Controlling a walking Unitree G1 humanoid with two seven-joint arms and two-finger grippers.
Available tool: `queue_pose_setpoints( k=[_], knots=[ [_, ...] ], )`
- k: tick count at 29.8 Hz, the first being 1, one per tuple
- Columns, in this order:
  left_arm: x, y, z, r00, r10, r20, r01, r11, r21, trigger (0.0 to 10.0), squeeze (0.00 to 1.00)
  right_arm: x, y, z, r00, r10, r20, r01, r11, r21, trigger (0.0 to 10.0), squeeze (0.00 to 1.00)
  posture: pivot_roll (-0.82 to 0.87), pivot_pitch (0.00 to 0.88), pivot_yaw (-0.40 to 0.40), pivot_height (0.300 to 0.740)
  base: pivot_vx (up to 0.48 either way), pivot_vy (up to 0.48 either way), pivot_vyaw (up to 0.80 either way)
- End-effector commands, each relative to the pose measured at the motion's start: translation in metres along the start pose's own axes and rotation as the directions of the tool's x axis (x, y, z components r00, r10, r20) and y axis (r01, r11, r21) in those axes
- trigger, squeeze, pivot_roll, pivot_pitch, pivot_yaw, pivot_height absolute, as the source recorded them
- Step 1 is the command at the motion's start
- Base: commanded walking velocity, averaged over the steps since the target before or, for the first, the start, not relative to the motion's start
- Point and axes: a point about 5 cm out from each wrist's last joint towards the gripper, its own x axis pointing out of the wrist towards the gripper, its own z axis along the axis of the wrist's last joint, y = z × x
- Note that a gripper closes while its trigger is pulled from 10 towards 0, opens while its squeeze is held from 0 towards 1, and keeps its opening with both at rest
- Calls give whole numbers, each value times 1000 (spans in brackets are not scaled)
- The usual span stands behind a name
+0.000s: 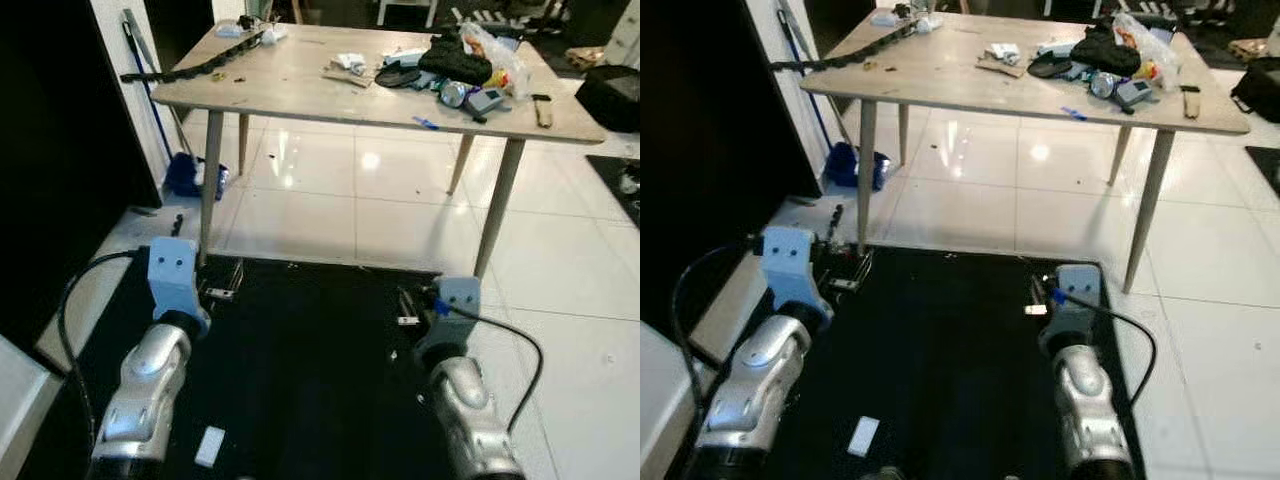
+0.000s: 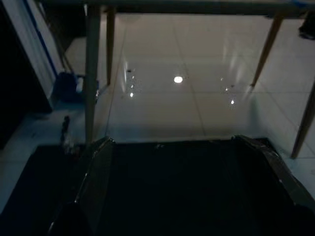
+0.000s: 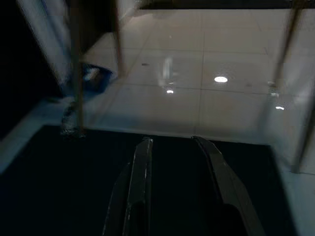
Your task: Picking trash to rubbish bin
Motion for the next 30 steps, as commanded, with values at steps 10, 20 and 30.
queue_pose_setpoints(
  k=[10, 20, 30],
  knots=[
    [-1, -2, -5, 1000, -23, -19, 23, 1000, 11, 10000, 0, -3, -13, -2, 999, -46, -4, 46, 999, -11, 10000, 0, 48, 132, 14, 740, 366, 0, -243],
    [1, -4, -5, 1000, -21, -16, 21, 1000, 5, 10000, 0, -4, -13, 0, 999, -42, 9, 42, 999, -21, 10000, 0, 45, 130, 17, 740, 367, 0, 0],
    [1, -7, -4, 999, -31, -12, 31, 1000, 4, 10000, 0, 2, -14, 15, 995, -50, 86, 54, 997, -48, 10000, 0, 41, 136, 5, 740, 368, 0, 0]
  ],
)
